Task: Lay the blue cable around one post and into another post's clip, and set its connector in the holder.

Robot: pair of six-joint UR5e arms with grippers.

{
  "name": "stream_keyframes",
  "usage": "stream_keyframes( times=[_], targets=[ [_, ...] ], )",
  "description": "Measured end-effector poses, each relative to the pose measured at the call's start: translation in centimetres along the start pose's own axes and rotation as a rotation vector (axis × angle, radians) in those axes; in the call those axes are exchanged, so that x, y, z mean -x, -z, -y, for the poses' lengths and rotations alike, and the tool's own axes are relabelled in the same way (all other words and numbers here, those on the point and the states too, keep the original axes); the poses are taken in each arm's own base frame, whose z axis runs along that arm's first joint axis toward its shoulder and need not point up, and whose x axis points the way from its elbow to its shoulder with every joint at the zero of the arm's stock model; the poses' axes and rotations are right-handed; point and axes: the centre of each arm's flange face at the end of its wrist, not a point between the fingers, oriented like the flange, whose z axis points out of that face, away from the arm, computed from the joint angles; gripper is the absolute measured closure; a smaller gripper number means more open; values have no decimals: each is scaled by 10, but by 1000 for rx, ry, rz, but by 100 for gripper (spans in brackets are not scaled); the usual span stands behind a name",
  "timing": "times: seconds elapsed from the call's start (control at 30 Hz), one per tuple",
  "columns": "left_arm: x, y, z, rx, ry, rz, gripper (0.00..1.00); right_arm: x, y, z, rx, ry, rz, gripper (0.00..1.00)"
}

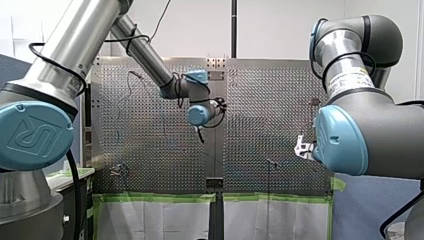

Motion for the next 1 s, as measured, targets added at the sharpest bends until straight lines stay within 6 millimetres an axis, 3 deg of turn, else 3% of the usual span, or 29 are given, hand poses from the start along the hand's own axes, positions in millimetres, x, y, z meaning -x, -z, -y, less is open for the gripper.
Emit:
stream_keyframes(
  times=[0.17,0.67,0.8,1.0],
  targets=[
    [11,4,-10,2,11,30,0,0,0,1,-2,0,-2,100],
    [6,15,-79,2,-31,43,0,0,0,3,-10,-1,-4,100],
    [3,25,-100,9,-47,47,0,-1,-1,4,-11,-2,-7,100],
    [-4,45,-115,26,-77,38,0,-2,-2,4,-12,-1,-7,100]
  ],
)
